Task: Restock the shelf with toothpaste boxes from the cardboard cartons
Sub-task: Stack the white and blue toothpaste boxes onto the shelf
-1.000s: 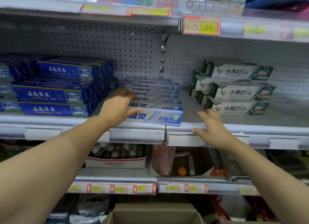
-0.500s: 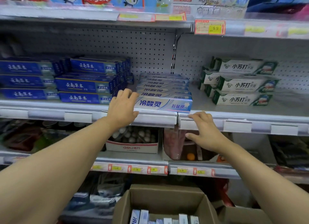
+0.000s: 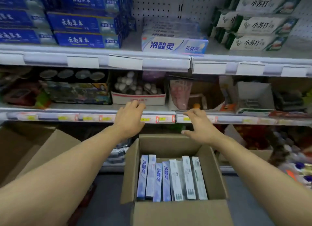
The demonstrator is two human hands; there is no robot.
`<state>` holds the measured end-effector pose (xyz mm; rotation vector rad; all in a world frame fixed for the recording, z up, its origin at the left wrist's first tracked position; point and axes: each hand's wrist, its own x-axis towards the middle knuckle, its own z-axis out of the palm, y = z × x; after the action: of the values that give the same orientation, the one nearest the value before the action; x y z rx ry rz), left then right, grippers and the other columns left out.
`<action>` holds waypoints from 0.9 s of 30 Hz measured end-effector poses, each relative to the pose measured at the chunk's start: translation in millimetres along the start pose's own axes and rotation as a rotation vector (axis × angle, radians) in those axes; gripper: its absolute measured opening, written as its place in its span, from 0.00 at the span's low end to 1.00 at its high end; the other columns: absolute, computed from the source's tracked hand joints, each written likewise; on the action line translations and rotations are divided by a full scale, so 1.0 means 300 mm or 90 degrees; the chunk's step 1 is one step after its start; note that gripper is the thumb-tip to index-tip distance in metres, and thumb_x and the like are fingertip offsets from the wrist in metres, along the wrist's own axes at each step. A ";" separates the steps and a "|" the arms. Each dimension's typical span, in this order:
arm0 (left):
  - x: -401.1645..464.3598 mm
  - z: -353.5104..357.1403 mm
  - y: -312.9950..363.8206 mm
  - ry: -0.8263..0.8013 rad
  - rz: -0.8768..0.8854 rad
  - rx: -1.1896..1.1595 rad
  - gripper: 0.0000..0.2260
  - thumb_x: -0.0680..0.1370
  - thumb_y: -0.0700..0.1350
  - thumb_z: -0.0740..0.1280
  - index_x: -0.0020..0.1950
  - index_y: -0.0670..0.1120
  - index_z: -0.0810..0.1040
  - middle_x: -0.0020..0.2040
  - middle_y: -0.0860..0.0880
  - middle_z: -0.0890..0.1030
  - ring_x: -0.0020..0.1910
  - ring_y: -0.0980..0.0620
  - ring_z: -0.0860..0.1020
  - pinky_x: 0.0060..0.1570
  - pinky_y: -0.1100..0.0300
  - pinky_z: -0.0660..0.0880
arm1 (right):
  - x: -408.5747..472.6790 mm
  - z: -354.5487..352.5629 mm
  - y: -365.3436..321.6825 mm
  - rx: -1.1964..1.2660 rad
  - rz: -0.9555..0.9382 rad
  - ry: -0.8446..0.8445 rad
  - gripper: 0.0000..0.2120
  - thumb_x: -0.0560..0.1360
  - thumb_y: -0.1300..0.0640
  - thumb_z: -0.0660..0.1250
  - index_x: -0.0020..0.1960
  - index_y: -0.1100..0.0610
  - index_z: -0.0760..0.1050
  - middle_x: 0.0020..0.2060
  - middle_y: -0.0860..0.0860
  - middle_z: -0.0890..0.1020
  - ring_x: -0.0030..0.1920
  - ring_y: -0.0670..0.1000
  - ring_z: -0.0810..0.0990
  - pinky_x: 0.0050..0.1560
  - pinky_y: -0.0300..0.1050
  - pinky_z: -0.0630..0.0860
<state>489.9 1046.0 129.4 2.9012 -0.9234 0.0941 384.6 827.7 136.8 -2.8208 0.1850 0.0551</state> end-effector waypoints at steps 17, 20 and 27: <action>-0.133 0.642 0.045 -0.216 -0.075 -0.074 0.20 0.74 0.42 0.67 0.65 0.46 0.68 0.64 0.44 0.68 0.63 0.43 0.69 0.54 0.49 0.72 | 0.025 0.690 0.220 0.085 0.046 -0.254 0.33 0.74 0.50 0.69 0.73 0.56 0.59 0.69 0.54 0.62 0.70 0.54 0.57 0.68 0.45 0.59; -0.118 0.692 0.027 -0.196 -0.113 -0.068 0.21 0.73 0.42 0.67 0.65 0.44 0.69 0.67 0.44 0.67 0.64 0.43 0.68 0.57 0.50 0.69 | 0.062 0.828 0.231 0.120 0.053 -0.310 0.34 0.74 0.50 0.68 0.74 0.58 0.57 0.71 0.55 0.60 0.72 0.54 0.55 0.70 0.46 0.58; -0.093 0.824 -0.056 -0.104 -0.182 -0.116 0.23 0.73 0.42 0.67 0.67 0.42 0.69 0.62 0.43 0.70 0.59 0.43 0.70 0.54 0.50 0.68 | 0.148 1.142 0.211 0.176 0.093 -0.390 0.37 0.74 0.48 0.68 0.74 0.59 0.54 0.69 0.58 0.62 0.71 0.58 0.59 0.67 0.48 0.61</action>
<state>484.4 1048.6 -119.8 2.8634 -0.4958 -0.2379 414.0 869.0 -210.8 -2.3803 0.2311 0.8400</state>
